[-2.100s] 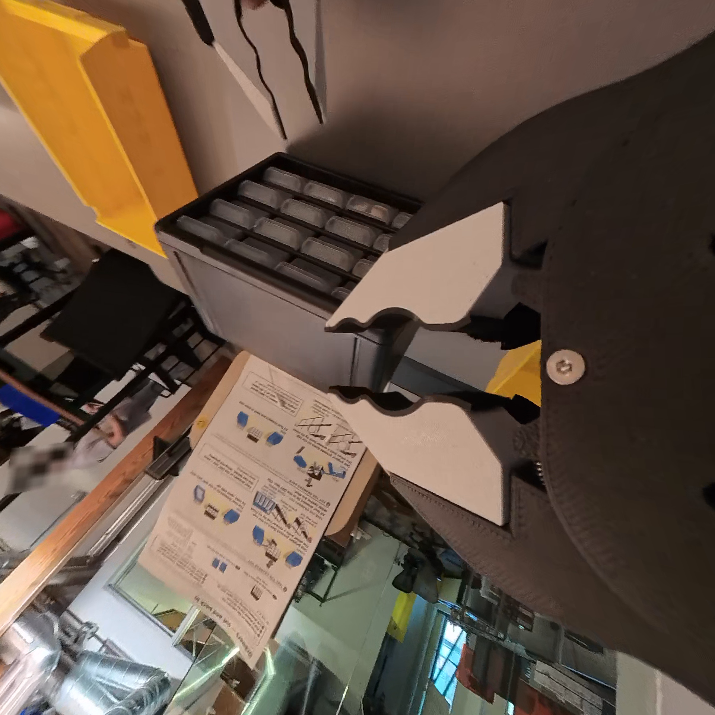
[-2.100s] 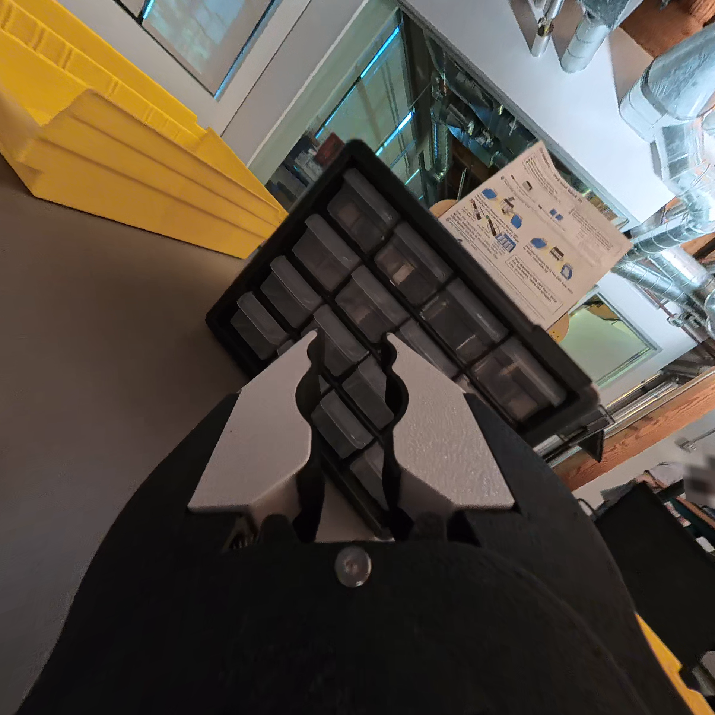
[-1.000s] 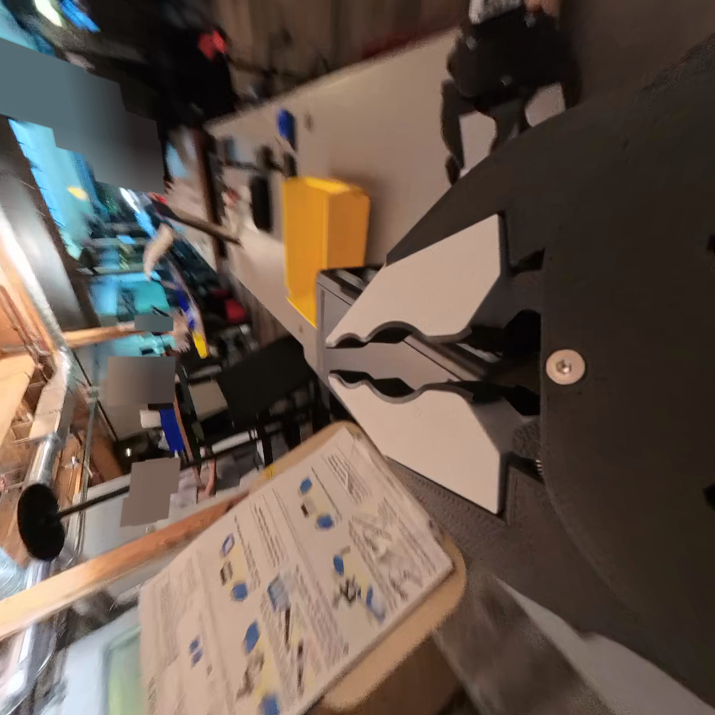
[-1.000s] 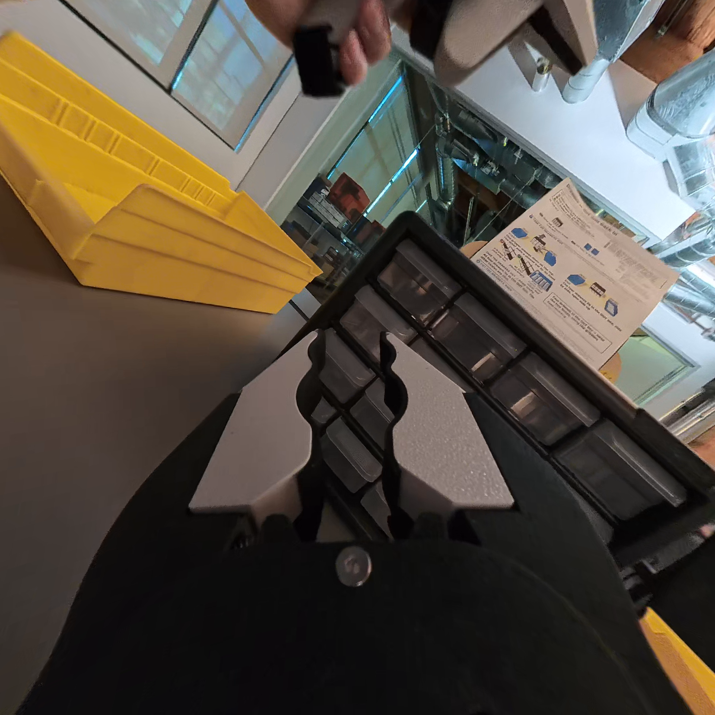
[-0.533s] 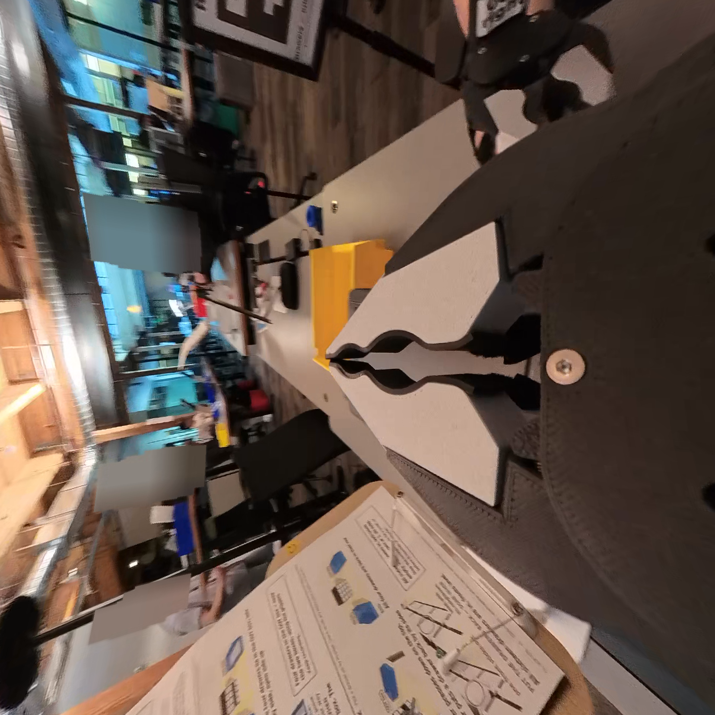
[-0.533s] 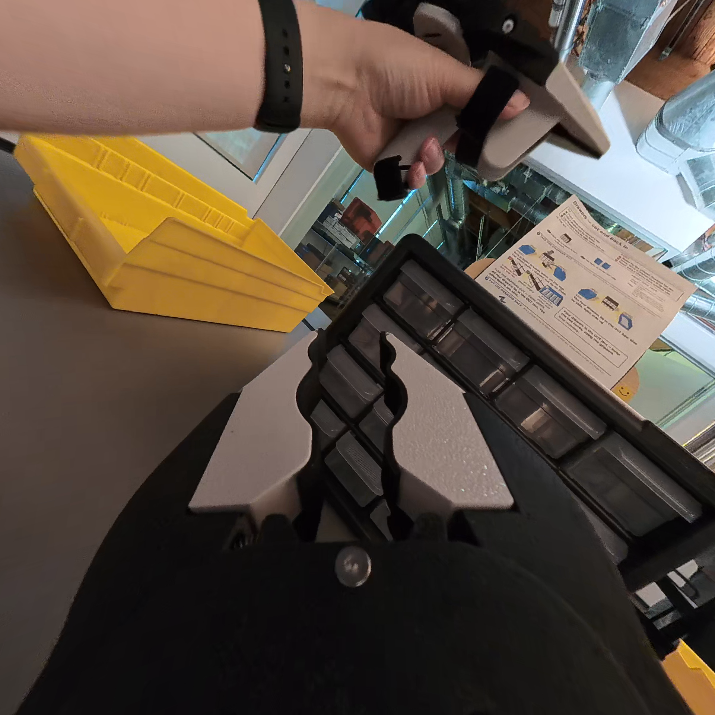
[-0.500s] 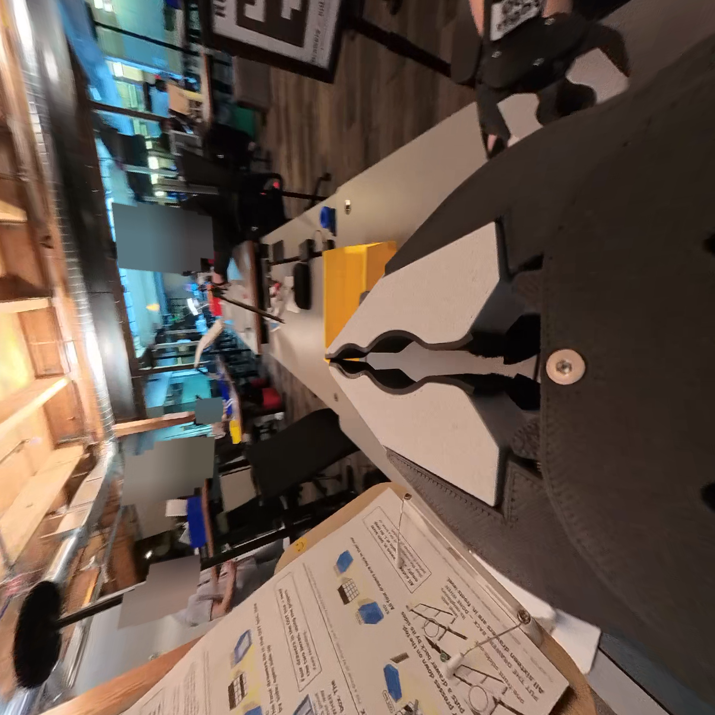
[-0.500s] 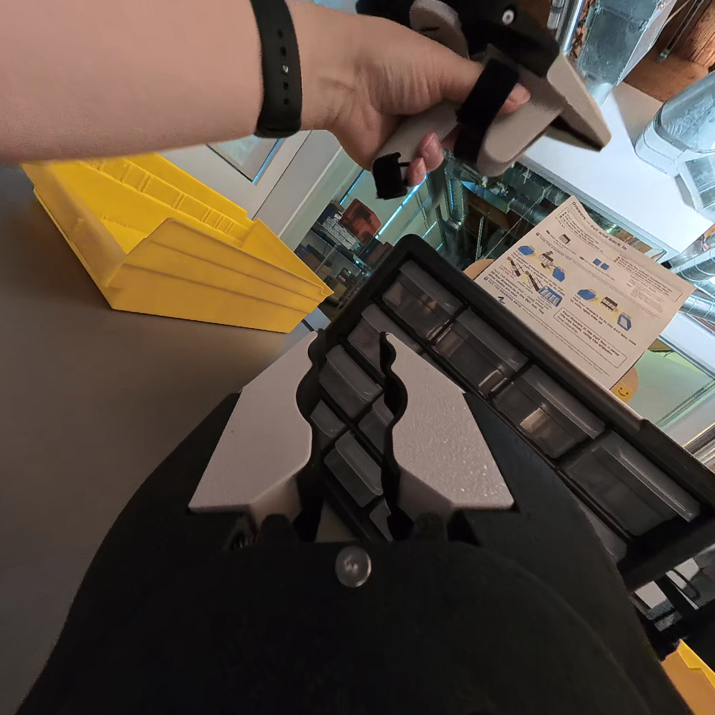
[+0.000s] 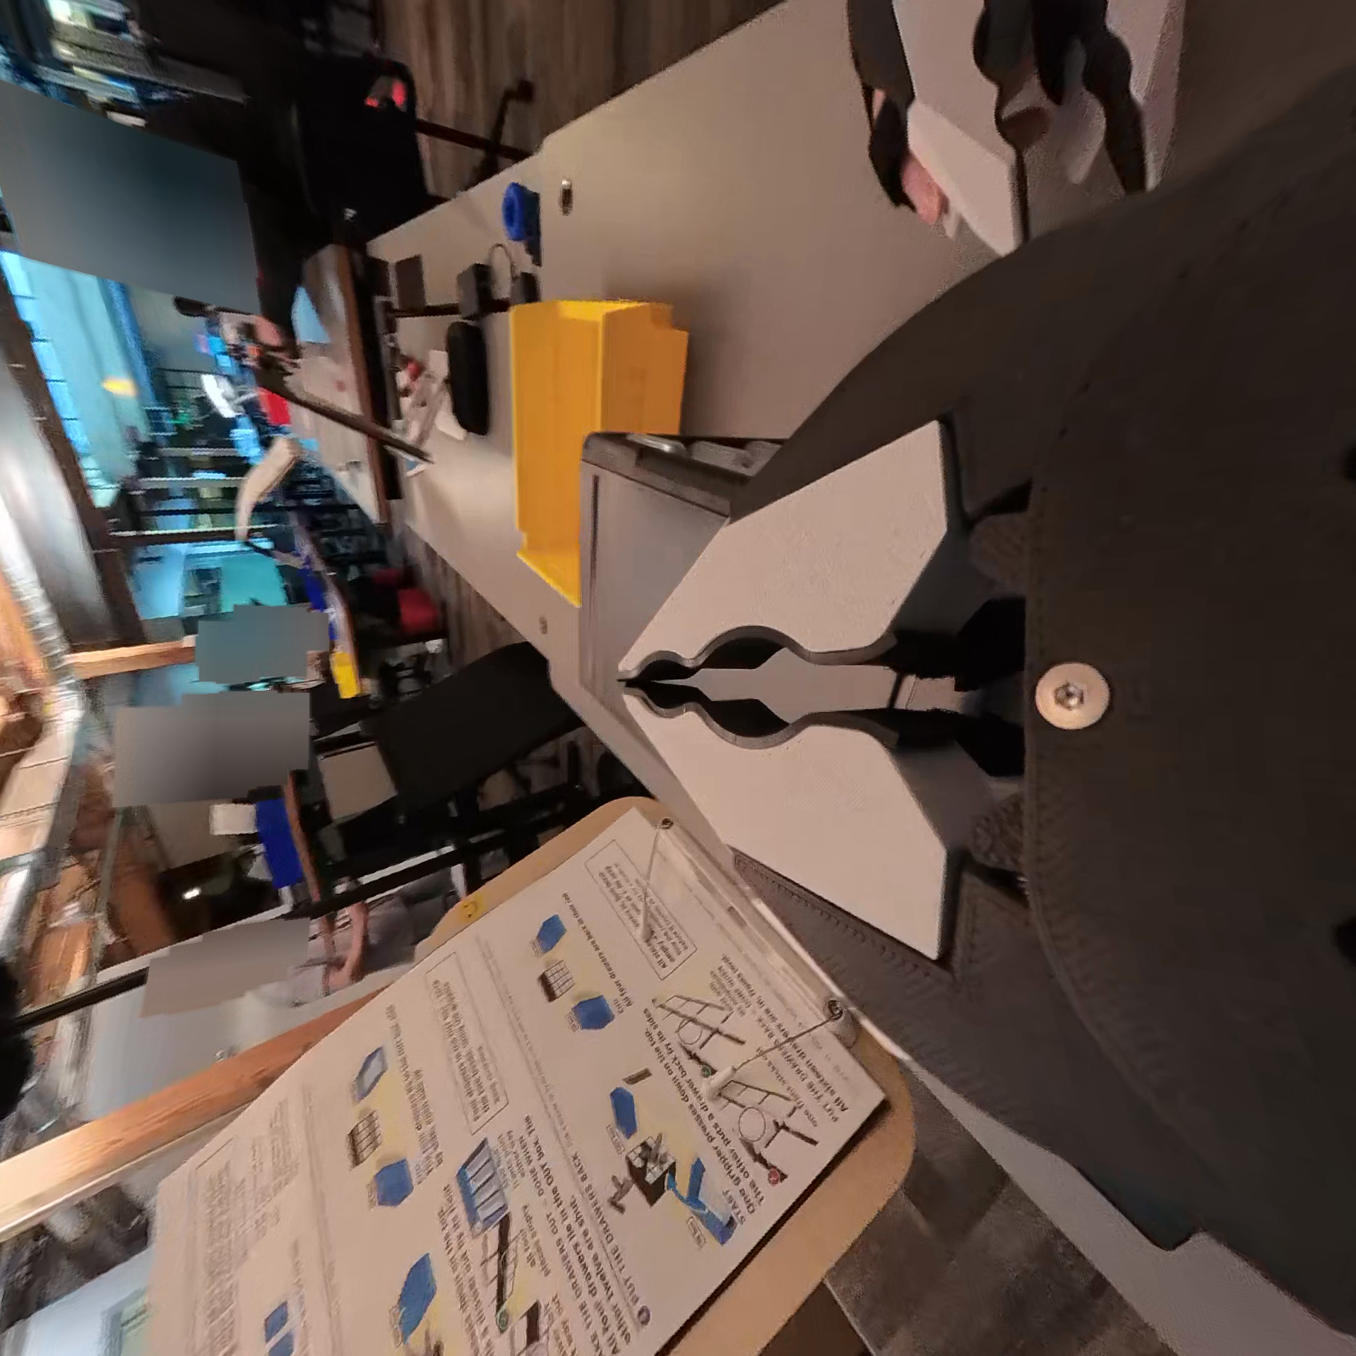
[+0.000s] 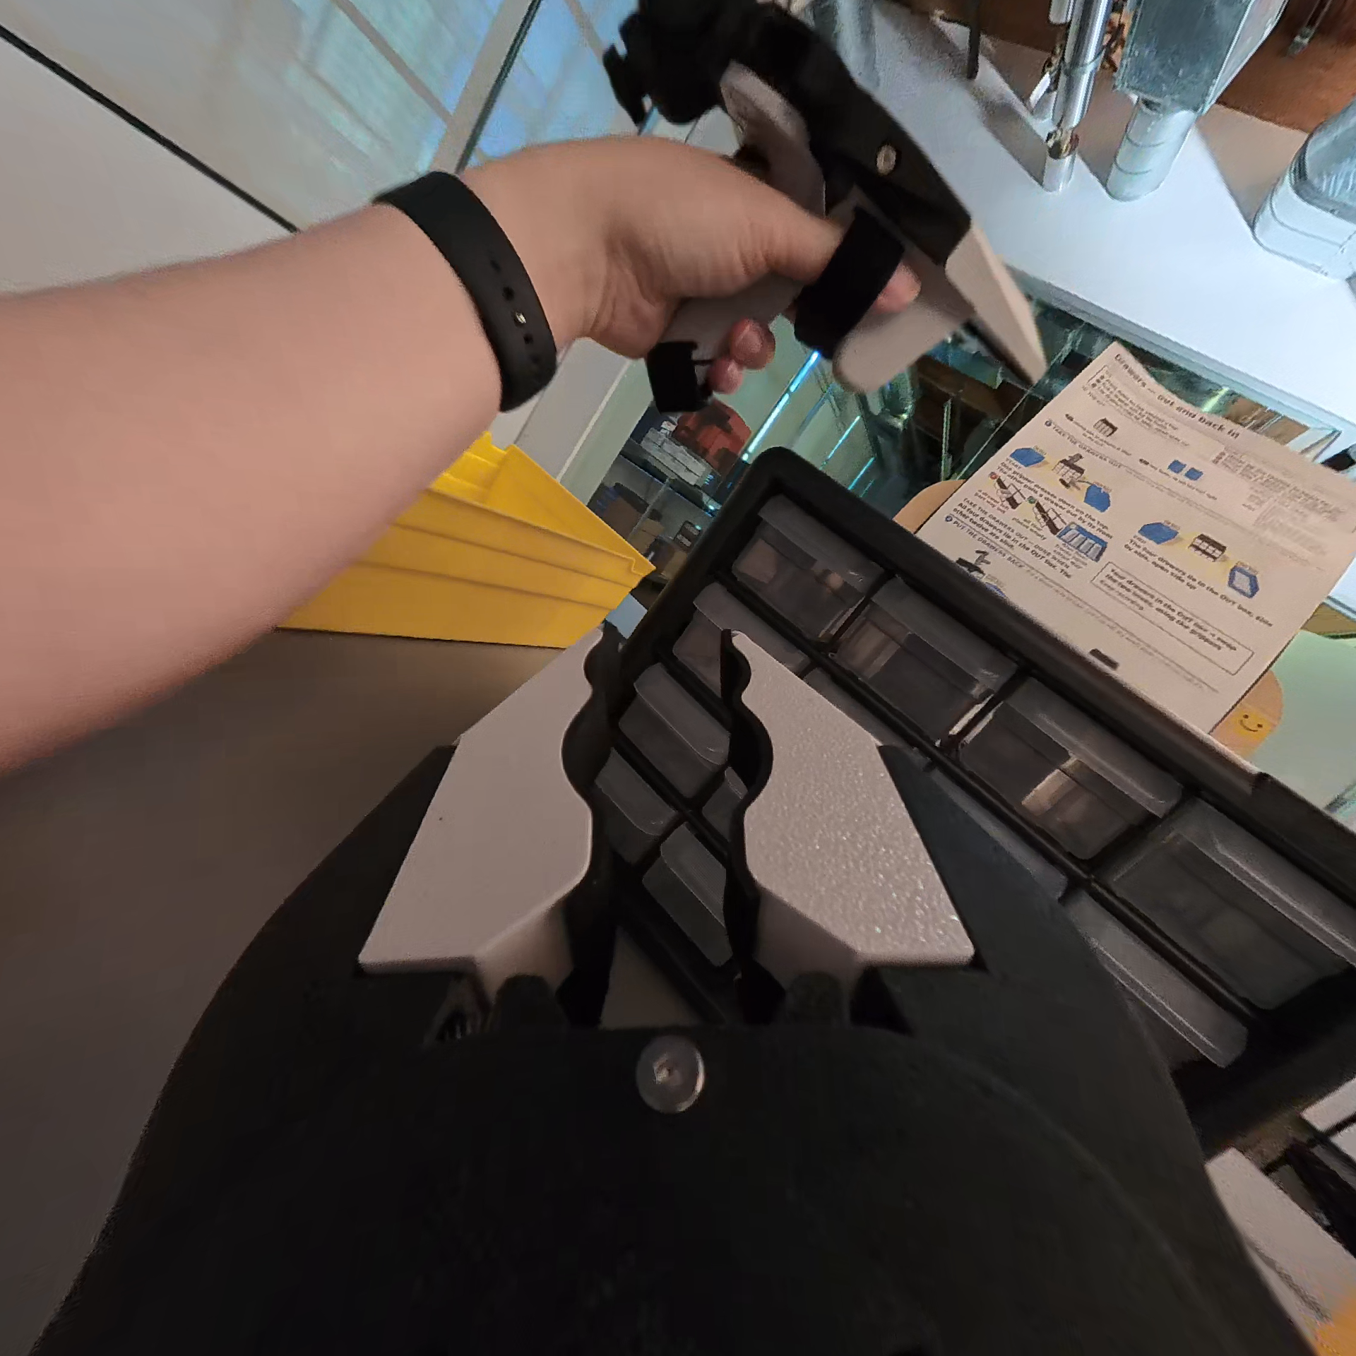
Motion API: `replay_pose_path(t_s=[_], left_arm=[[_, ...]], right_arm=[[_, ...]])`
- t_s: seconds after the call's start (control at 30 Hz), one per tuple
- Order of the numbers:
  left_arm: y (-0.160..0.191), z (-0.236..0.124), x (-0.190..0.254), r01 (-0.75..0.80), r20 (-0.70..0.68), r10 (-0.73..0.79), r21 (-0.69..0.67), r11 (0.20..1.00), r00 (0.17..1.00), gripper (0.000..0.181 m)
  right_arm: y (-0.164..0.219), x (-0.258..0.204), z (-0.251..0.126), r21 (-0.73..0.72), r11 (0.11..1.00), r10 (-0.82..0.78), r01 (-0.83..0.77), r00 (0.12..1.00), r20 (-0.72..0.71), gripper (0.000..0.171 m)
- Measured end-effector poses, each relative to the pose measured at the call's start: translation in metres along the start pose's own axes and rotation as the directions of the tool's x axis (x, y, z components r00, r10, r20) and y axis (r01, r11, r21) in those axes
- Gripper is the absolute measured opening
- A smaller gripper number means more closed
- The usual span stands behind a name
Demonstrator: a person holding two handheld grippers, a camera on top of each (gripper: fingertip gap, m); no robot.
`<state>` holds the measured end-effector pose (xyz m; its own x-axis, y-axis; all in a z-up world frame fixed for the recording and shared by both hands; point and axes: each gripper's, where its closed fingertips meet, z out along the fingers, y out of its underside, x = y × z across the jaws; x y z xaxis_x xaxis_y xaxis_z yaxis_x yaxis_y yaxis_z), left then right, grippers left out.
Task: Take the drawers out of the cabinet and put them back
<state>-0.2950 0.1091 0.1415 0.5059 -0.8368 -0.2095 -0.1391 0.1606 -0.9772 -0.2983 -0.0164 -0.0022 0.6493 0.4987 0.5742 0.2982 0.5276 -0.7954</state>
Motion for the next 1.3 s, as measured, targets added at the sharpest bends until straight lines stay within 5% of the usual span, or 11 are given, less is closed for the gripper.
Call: replay_pose_path(t_s=[0.1,0.6,0.9,1.3], left_arm=[[0.022,0.014,-0.011,0.007,0.003,-0.006,-0.102,0.995,1.0,0.0],[0.051,0.026,-0.031,0.064,-0.114,-0.081,-0.151,0.986,0.99,0.0],[0.044,0.007,-0.03,-0.08,-0.011,0.08,-0.259,0.963,0.997,0.0],[0.061,0.011,-0.025,-0.014,-0.183,-0.037,-0.267,0.964,0.982,0.0]], right_arm=[[0.0,0.0,0.0,-0.003,1.0,0.012,-0.012,1.0,0.008,0.025],[-0.007,-0.007,0.0,0.007,0.994,0.105,-0.106,0.992,0.073,0.025],[-0.013,-0.014,-0.001,0.018,0.996,0.088,-0.091,0.991,0.103,0.024],[-0.013,-0.018,-0.001,0.014,0.995,0.099,-0.101,0.987,0.128,0.023]])
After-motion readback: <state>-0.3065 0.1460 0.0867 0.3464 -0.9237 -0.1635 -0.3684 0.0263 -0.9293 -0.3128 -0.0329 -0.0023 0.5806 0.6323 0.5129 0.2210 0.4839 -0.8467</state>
